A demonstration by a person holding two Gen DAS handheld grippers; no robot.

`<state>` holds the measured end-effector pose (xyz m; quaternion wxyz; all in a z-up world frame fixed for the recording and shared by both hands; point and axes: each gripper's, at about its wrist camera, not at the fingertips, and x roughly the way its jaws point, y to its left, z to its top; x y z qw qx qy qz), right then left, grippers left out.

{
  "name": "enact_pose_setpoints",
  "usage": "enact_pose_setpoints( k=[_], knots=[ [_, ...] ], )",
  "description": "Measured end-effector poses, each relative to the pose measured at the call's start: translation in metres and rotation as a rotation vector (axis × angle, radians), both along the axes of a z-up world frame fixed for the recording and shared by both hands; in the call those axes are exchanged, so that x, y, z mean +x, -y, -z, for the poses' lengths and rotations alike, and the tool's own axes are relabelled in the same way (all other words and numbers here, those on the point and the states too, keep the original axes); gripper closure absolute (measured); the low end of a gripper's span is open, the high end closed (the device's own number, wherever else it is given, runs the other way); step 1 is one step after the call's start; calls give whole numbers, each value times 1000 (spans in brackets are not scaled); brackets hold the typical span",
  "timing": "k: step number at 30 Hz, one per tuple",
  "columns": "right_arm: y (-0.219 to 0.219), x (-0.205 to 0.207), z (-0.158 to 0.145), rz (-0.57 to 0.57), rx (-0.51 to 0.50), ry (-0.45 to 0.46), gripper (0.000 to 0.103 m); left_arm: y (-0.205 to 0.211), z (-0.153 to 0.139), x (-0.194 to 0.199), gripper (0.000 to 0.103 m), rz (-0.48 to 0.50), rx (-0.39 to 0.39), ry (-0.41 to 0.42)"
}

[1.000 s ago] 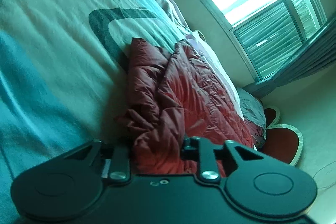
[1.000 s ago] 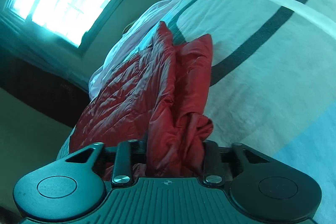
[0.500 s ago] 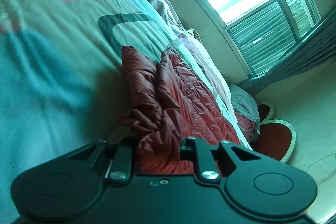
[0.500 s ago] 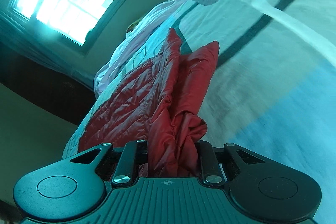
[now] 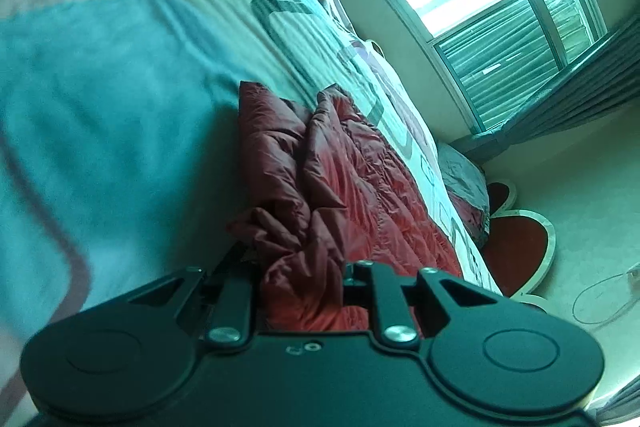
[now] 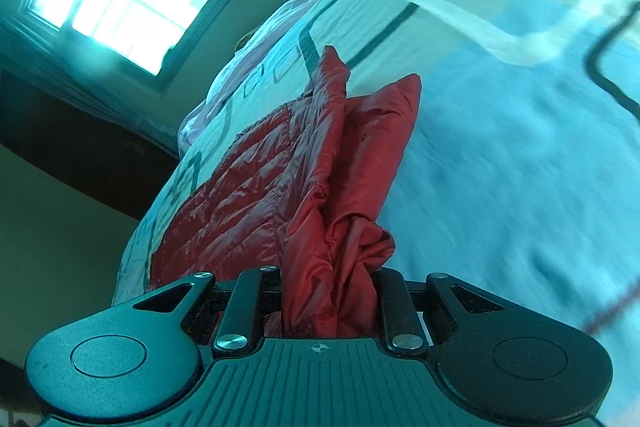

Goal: Fold large clothes

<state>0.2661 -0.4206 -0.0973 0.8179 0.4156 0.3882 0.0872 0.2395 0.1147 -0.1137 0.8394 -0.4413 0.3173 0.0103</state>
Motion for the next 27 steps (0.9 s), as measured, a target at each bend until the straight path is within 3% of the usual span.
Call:
enact_pose_setpoints(
  k=[14,17,21,23,25,26,27],
  knots=[
    [3,-42,7,-28,-35,-8,85,1,13,-51,85,6,0,-9],
    [1,-38,21,-33,-50,-40,84,5,23,-47,73,15,39,-24],
    [1,-37,29,6,-20,-26,78,3,31,-51,68,-4,20,9],
    [8,-47,28,43,-8,-17,69,-1,29,-55,63,-17,-2,10],
    [21,-60,24,106,-36,-6,52,-2,26,-62,57,-30,0,9],
    [27,-66,19,138,-70,1,32,-2,25,-64,54,-29,2,11],
    [35,-72,14,177,-107,9,24,-3,24,-65,52,-25,3,11]
  ],
)
